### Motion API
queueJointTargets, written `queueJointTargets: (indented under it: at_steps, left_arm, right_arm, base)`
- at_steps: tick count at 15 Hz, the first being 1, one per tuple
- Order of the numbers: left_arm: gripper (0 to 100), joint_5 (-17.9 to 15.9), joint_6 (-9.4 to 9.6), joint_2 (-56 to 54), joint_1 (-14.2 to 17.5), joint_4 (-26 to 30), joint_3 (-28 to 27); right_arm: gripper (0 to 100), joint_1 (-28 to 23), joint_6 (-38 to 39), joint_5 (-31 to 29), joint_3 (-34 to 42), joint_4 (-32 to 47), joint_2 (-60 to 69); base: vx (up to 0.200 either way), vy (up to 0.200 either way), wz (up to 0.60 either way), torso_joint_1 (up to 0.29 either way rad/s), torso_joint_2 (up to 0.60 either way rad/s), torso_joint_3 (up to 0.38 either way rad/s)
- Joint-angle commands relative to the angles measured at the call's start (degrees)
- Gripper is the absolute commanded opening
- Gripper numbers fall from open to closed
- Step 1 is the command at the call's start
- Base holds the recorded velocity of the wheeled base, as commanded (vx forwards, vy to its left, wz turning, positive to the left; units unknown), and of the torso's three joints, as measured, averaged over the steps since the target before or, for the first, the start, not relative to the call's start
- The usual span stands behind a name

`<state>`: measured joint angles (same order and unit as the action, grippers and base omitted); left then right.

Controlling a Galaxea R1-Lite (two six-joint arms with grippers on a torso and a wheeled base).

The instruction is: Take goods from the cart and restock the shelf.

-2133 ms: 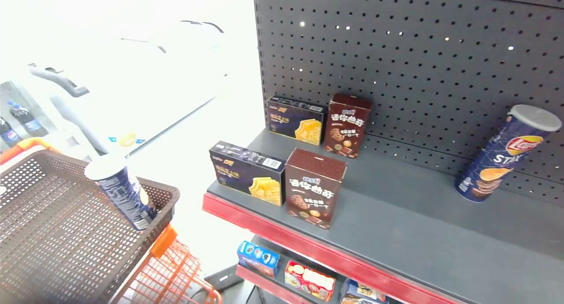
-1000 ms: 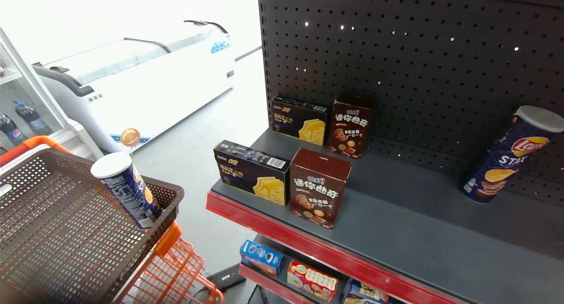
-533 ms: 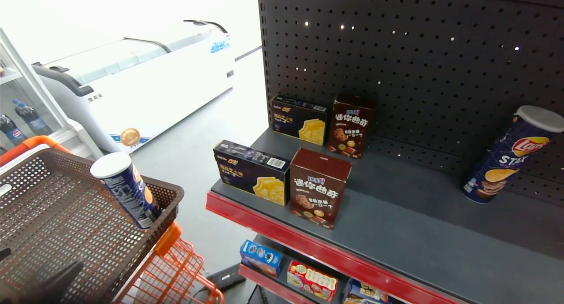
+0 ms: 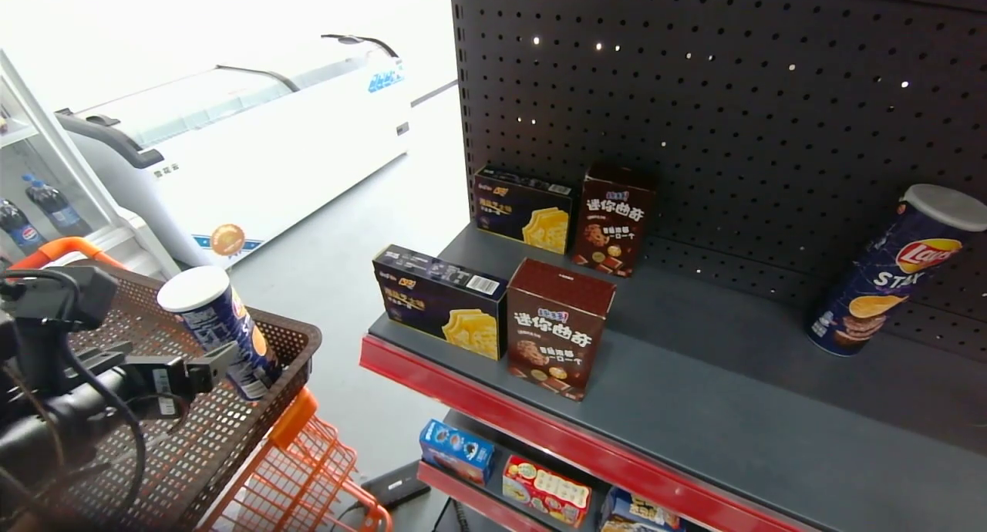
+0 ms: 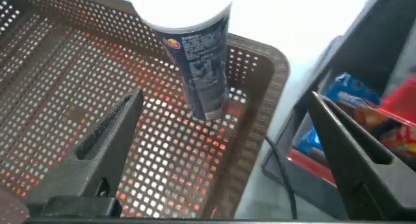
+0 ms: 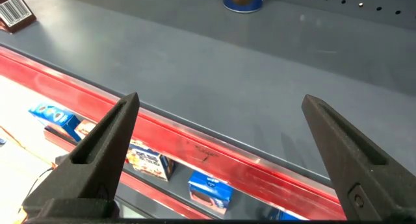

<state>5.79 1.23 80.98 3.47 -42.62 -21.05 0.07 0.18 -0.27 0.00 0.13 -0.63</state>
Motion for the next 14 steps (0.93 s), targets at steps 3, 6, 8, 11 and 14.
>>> queueJointTargets:
  at_steps: [3,6,8,11,14]
  left_arm:
    - [100,9.7,0.09,24.0,2.2,-16.7,-3.9]
    - [100,13.2,-0.35,32.1,2.2,-21.5,-10.2]
    - [100,13.8,-0.35,35.1,2.2,-22.9,-12.7]
    - [100,13.7,-0.35,38.7,1.9,-24.7,-16.2]
    - [100,13.7,-0.26,39.8,1.8,-24.7,-17.9]
  right_arm:
    - [100,0.0,0.0,0.0,0.0,0.0,-0.1]
    - [100,0.0,0.0,0.0,0.0,0.0,-0.1]
    - [100,0.0,0.0,0.0,0.0,0.0,-0.1]
    - [100,0.0,0.0,0.0,0.0,0.0,-0.1]
    - [100,0.0,0.0,0.0,0.0,0.0,-0.1]
  base:
    - [0.000,0.000,0.00,0.000,0.00,0.000]
    - [0.000,0.000,0.00,0.000,0.00,0.000]
    - [0.000,0.000,0.00,0.000,0.00,0.000]
    - [0.000,0.000,0.00,0.000,0.00,0.000]
    - [0.000,0.000,0.00,0.000,0.00,0.000]
